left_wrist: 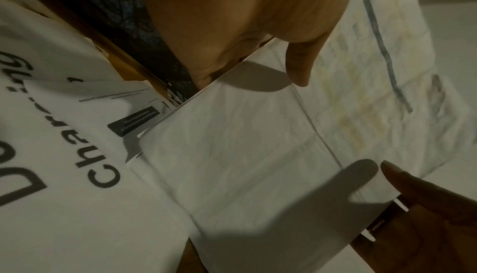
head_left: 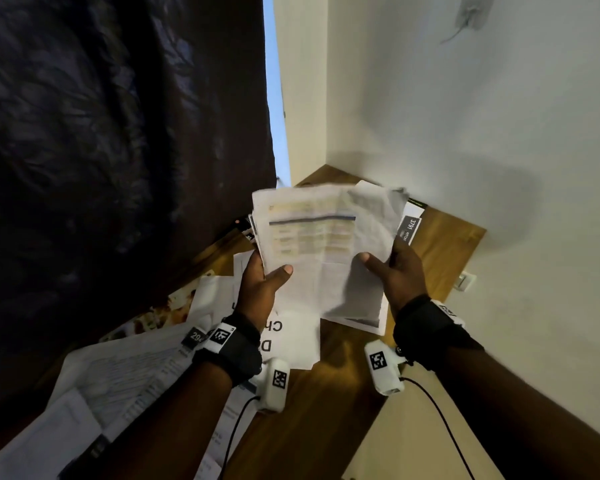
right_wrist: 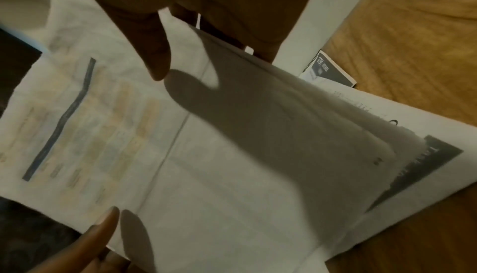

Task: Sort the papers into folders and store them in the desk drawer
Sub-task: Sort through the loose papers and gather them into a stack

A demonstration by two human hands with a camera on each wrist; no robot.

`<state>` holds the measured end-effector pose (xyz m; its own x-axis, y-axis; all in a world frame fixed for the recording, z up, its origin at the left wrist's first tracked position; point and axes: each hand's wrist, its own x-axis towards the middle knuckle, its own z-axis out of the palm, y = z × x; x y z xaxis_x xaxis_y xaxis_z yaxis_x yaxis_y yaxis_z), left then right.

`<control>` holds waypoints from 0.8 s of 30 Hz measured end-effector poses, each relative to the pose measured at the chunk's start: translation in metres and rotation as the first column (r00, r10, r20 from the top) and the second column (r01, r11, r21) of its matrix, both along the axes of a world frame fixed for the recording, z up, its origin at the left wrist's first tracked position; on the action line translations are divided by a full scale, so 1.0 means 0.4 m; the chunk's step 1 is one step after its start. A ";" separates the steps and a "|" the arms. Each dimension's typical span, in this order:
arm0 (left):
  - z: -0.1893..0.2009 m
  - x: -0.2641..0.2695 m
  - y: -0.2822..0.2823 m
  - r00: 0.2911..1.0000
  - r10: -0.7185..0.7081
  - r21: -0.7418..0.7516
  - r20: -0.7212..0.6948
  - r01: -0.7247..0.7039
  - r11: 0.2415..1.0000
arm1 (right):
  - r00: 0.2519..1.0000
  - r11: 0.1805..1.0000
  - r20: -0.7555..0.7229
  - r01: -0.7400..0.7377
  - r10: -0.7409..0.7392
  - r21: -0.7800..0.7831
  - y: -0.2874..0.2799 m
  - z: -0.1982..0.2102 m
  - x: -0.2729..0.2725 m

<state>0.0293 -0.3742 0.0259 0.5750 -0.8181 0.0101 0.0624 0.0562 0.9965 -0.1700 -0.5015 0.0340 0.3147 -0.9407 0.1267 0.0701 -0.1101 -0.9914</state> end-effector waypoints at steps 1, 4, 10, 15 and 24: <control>-0.008 0.003 0.004 1.000 0.007 0.007 -0.016 -0.007 1.000 | 1.000 1.000 -0.021 -0.010 0.010 0.002 0.000 -0.005 0.002; -0.024 0.006 0.008 0.999 0.005 0.039 -0.041 -0.004 0.999 | 0.999 0.999 -0.035 -0.015 0.016 0.034 -0.002 -0.031 0.009; -0.034 -0.001 -0.011 1.000 -0.028 0.064 -0.001 0.028 0.998 | 0.989 0.998 -0.140 0.058 -0.054 0.026 -0.001 -0.074 0.021; -0.031 0.028 0.013 0.997 -0.064 0.052 0.035 0.062 0.997 | 0.972 0.996 -0.220 0.068 -0.077 -0.050 0.007 -0.063 0.036; -0.099 0.210 0.234 0.871 -0.212 0.528 0.443 -0.062 0.847 | 0.955 0.996 -0.286 0.070 -0.082 -0.051 0.092 -0.083 0.034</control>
<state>0.1132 -0.2806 -0.0138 0.5469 -0.8198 -0.1697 -0.4349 -0.4514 0.7792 -0.1562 -0.4649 0.0007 0.2709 -0.9594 0.0788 -0.2275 -0.1434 -0.9632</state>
